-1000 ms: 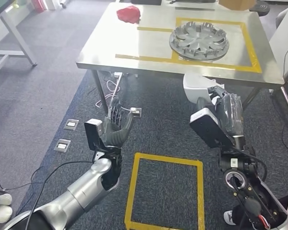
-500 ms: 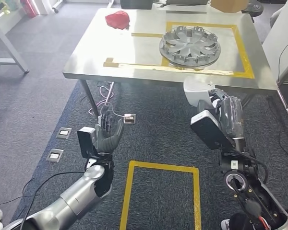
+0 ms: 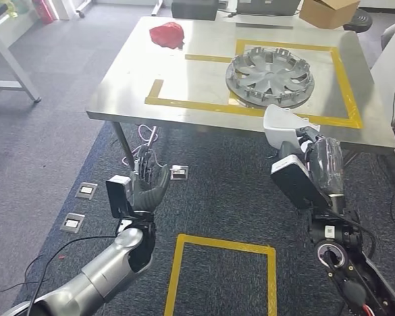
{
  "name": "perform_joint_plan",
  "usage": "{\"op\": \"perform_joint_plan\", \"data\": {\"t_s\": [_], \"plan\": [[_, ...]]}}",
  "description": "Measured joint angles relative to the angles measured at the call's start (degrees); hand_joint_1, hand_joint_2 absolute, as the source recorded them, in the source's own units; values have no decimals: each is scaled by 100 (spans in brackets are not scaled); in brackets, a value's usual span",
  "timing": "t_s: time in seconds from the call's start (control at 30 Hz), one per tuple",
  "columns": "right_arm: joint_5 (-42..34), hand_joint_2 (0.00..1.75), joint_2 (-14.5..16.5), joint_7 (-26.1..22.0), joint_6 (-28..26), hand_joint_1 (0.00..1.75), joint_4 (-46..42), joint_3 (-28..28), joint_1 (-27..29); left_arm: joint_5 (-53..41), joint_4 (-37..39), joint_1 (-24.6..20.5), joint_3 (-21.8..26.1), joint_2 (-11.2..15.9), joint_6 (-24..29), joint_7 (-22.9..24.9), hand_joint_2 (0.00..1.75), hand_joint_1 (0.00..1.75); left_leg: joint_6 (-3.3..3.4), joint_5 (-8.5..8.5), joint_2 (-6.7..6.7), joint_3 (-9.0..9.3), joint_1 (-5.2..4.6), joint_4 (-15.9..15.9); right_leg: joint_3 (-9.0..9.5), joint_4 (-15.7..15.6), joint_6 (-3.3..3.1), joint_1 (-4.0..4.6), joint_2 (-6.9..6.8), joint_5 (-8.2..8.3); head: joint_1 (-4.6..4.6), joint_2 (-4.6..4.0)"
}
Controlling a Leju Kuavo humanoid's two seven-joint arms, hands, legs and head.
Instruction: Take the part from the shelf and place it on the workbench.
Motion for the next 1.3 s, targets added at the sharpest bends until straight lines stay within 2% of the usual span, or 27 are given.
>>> {"op": "perform_joint_plan", "data": {"t_s": [0.03,0.1,0.13,0.17,0.2,0.27,0.3,0.33,0.37,0.4,0.47,0.5,0.53,0.63,0.67,0.7,0.8,0.83,0.87,0.9,0.97,1.0,1.03,1.07,1.1,1.23,1.3], "plan": [[0,175,-4,-2,2,175,-7,-1,7,-1,-10,1,1,2,2,4,175,0,-32,-47,-5,30,-8,25,35,-160,-36,10,1,133,-2,0],[0,175,-8,-3,4,175,-30,-9,10,-2,-48,-3,3,8,5,9,175,0,-91,-102,-7,52,-16,86,110,-198,-109,21,3,116,-12,0],[0,175,-10,-3,3,175,-42,-22,4,-4,-67,-5,5,14,5,9,175,0,-117,-108,5,22,-7,196,151,-211,-141,17,2,104,-17,0],[1,175,-12,-3,1,175,-51,-34,-3,-8,-84,-11,7,21,5,8,175,0,-144,-132,18,-86,1,412,200,-222,-173,13,0,86,-24,0],[2,175,-14,-3,-1,175,-58,-45,-6,-12,-95,-15,9,28,5,8,175,0,-175,-197,31,-279,10,747,248,-230,-202,7,0,62,-33,0],[9,175,-14,-3,-2,175,-67,-46,-2,-18,-100,-6,9,35,5,10,175,0,-231,-466,43,-825,24,1563,312,-236,-241,8,2,-11,-55,0],[13,175,-14,-2,-3,175,-68,-45,2,-19,-101,3,9,38,5,13,175,0,-245,-618,44,-1072,29,1854,348,-235,-246,9,5,-53,-62,0],[16,175,-14,0,-3,175,-68,-45,6,-20,-101,12,9,40,4,18,175,0,-247,-694,44,-1233,32,1959,396,-235,-247,10,9,-99,-65,0],[19,175,-14,3,-4,175,-69,-46,11,-23,-101,16,9,42,-1,25,175,0,-236,-641,45,-1290,33,1854,456,-235,-243,12,14,-149,-68,0],[20,175,-14,8,-4,175,-73,-47,15,-27,-101,16,9,44,-8,32,175,0,-209,-440,45,-1244,31,1548,527,-235,-236,14,19,-204,-73,0],[23,175,-14,14,-3,175,-80,-46,23,-34,-101,8,9,50,-21,46,175,0,-130,202,49,-1007,6,651,646,-234,-209,27,24,-316,-80,0],[24,175,-14,17,-3,175,-84,-45,25,-36,-101,3,9,52,-25,51,175,0,-93,440,45,-909,-9,296,683,-231,-185,41,31,-372,-80,0],[25,175,-14,19,-1,175,-87,-44,27,-37,-104,-1,9,54,-28,54,175,0,-65,575,38,-853,-24,73,710,-232,-160,54,37,-421,-76,0],[32,175,-14,22,5,175,-97,-52,14,-41,-125,-20,9,52,-33,55,175,0,4,557,25,-742,-3,-64,779,-159,-65,74,43,-516,-63,0],[39,175,-14,21,7,175,-102,-57,3,-43,-131,-32,9,50,-33,55,175,0,34,531,27,-685,10,-69,740,-24,-30,71,36,-568,-56,0],[47,175,-14,21,9,175,-111,-60,-4,-47,-136,-43,9,49,-34,57,175,0,58,505,27,-626,17,-69,630,211,4,65,27,-665,-45,0],[75,175,-14,35,14,175,-151,-51,-3,-58,-145,-47,9,45,-34,75,175,0,91,378,28,-502,21,-58,-60,1373,79,34,13,-1119,-24,0],[80,175,-14,44,14,175,-166,-44,3,-63,-146,-40,9,45,-33,82,175,0,88,325,26,-452,22,-50,-236,1576,94,22,11,-1216,-23,0],[85,175,-14,54,14,175,-180,-37,5,-69,-147,-34,9,44,-33,86,175,0,83,267,23,-389,23,-38,-312,1563,99,13,9,-1203,-22,0],[87,175,-15,63,15,175,-199,-33,6,-77,-148,-31,9,43,-33,89,175,0,75,203,19,-313,24,-26,-282,1329,94,5,7,-1049,-19,0],[93,175,-16,74,18,175,-234,-28,2,-93,-149,-34,9,36,-33,95,175,0,44,68,11,-154,18,6,-90,504,62,1,4,-432,-9,0],[97,175,-16,77,22,175,-250,-22,0,-99,-149,-37,9,31,-34,103,175,0,20,7,5,-104,11,23,-9,160,36,10,1,-207,-1,0],[101,175,-16,76,26,175,-269,-10,-1,-104,-150,-42,9,26,-34,113,175,0,-10,-48,2,-79,4,40,52,-54,2,19,3,-44,-2,0],[103,175,-16,76,30,175,-284,1,0,-108,-150,-47,9,23,-34,122,175,0,-34,-86,-1,-74,-4,54,79,-136,-24,28,5,4,-5,0],[103,175,-16,76,33,175,-295,9,1,-110,-151,-48,9,21,-34,131,175,0,-51,-108,-4,-79,-4,56,107,-132,-49,33,8,-19,-9,0],[103,175,-16,75,33,175,-310,16,2,-113,-151,-50,9,19,-34,134,175,0,-67,-121,-2,-71,-4,64,126,-130,-69,35,13,-3,-14,0],[103,175,-16,66,35,175,-340,20,-15,-117,-162,-57,8,17,-32,136,175,0,-96,-134,7,-70,-4,144,169,-145,-105,32,12,-31,-16,0]]}}
